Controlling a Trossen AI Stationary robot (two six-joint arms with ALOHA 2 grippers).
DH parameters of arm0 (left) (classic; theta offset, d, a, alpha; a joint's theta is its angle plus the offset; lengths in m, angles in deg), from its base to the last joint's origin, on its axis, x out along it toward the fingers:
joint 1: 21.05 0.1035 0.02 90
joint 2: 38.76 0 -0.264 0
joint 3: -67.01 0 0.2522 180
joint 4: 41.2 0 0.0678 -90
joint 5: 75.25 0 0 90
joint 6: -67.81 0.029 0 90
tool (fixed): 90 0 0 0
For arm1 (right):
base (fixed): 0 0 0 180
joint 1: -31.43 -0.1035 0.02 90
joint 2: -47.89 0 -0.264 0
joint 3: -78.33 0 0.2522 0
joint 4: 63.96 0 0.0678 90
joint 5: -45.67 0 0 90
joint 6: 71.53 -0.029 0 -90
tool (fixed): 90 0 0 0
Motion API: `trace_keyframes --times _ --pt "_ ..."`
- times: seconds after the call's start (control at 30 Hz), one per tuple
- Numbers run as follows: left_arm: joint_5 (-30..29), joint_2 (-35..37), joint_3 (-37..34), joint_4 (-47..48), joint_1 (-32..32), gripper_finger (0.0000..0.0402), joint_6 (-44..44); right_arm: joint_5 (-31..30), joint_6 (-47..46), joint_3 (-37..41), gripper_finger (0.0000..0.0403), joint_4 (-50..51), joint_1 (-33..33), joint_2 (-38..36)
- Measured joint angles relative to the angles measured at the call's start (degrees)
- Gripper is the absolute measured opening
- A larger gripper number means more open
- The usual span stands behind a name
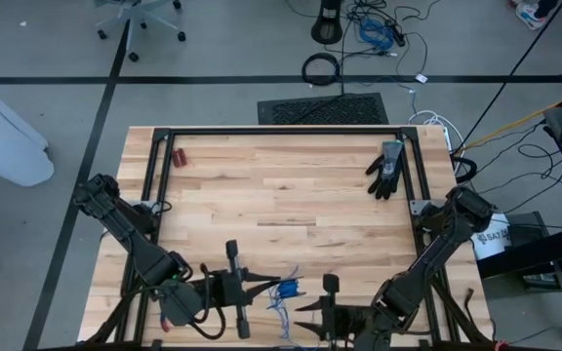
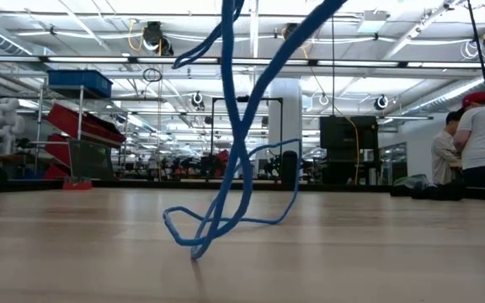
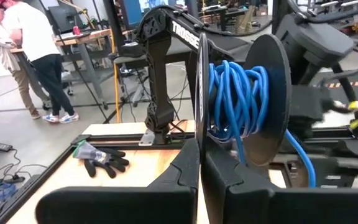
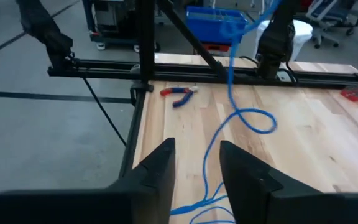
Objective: Coil cords
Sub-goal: Coil the blue wire onto a spool
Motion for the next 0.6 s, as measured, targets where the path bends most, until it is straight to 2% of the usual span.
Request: trace_keyframes --times 0.27,0.6 --pt "-0.01 -0.04 0.00 -0.51 0.00 0.0006 0.02 -2.27 -0.29 0.00 0.0154 -3.21 3.72 4.97" --pt "-0.02 -0.07 -0.02 -0.14 0.00 0.0006 0.04 -1.76 3.70 0.02 0.0149 -14.02 6.82 9.86"
